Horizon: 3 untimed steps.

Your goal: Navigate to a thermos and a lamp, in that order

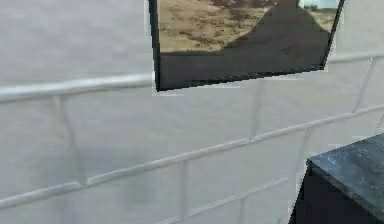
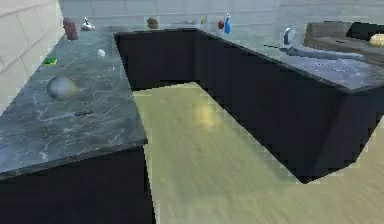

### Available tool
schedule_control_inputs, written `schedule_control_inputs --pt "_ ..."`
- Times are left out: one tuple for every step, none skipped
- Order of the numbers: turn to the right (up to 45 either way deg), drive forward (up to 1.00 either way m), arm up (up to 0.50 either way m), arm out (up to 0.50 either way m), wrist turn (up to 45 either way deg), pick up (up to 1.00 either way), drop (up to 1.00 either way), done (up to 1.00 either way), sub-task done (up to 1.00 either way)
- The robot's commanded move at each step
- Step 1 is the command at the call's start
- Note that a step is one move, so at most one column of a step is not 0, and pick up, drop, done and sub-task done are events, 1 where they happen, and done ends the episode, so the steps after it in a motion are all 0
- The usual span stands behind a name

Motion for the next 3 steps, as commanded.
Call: schedule_control_inputs --pt "45.0 0.0 0.0 0.0 0.0 0.0 0.0 0.0 0.0" --pt "45.0 0.0 0.0 0.0 0.0 0.0 0.0 0.0 0.0" --pt "27.0 0.0 0.0 0.0 0.0 0.0 0.0 0.0 0.0"
